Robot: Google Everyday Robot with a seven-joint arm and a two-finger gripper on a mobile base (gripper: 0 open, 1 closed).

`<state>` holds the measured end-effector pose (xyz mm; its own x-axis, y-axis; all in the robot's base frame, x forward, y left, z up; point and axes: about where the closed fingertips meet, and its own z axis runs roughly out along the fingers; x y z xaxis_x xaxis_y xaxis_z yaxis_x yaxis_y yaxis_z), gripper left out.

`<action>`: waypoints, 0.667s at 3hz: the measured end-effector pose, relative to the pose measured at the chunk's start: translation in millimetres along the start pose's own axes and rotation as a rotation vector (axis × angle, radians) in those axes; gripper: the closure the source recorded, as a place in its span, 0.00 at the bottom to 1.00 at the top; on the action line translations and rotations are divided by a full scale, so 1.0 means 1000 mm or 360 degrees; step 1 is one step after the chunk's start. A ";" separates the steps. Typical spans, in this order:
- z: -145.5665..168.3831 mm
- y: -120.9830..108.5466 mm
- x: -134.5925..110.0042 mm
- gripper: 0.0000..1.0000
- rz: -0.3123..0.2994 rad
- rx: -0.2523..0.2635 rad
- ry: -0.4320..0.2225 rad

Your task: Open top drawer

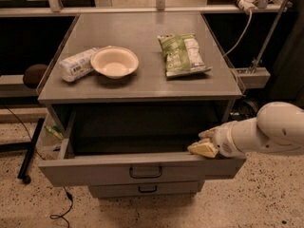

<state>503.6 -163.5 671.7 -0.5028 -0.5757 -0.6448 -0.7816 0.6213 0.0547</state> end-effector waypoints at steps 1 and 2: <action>-0.001 0.000 0.001 0.00 -0.0032 -0.0034 0.0017; -0.003 0.007 0.011 0.00 -0.0102 -0.0156 0.0069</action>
Offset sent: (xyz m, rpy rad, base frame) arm -0.0478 -0.0202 -0.0178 -0.0198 0.1733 0.3657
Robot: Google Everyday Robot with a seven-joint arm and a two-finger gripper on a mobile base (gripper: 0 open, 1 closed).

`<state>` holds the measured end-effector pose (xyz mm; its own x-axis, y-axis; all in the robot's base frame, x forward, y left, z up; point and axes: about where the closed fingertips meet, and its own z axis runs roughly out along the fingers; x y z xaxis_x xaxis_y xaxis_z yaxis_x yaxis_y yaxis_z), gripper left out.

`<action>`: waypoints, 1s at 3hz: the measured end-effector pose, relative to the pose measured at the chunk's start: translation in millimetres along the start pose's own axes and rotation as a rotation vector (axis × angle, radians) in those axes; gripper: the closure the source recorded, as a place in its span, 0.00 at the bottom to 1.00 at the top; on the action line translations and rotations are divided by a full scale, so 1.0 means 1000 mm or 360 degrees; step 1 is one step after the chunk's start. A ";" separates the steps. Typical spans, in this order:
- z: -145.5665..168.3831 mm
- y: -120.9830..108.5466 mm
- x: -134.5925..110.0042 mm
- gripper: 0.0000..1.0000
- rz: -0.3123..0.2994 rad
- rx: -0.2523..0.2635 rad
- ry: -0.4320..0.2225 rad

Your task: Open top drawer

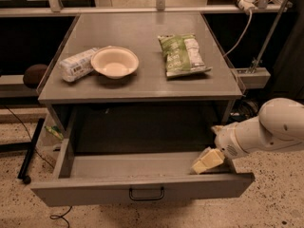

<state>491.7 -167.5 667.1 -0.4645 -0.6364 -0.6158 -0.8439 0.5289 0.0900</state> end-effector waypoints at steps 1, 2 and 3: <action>-0.003 0.010 0.014 0.00 -0.0078 -0.0174 0.0056; -0.003 0.017 0.015 0.00 -0.0081 -0.0213 0.0063; -0.003 0.015 0.009 0.00 -0.0058 -0.0247 -0.0029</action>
Offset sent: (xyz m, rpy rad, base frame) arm -0.0133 -0.0044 -0.0051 0.0063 0.0512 0.0925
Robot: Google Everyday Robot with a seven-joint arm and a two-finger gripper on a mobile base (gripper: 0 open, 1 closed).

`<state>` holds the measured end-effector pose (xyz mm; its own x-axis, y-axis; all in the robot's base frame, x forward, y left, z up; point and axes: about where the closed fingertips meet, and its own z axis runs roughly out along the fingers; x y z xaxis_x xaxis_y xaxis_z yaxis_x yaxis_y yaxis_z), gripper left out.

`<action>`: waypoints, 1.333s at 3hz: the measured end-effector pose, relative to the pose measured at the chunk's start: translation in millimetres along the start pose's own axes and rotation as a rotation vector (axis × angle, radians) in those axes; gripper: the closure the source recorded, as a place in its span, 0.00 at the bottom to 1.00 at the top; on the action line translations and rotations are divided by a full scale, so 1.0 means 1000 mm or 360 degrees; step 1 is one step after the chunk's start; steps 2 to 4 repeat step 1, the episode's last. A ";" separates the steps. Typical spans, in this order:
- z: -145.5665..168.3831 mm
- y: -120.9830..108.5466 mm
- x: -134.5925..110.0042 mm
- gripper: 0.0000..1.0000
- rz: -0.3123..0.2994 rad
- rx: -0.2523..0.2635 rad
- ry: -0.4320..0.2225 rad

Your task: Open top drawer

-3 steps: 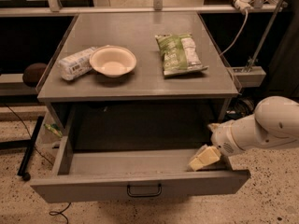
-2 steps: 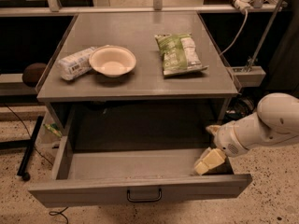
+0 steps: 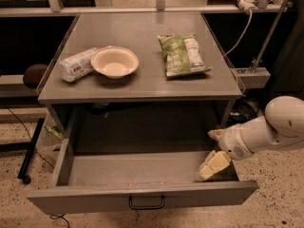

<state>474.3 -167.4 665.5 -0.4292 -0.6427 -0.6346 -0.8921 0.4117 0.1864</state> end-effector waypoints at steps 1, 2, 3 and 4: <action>0.000 0.000 0.000 0.00 0.0000 0.0000 0.0000; 0.000 0.000 0.000 0.00 0.0000 0.0000 0.0000; 0.000 0.000 0.000 0.00 0.0000 0.0000 0.0000; 0.000 0.000 0.000 0.00 0.0000 0.0000 0.0000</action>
Offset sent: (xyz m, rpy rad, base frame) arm 0.0000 0.0000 0.0000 0.0000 0.0000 0.0000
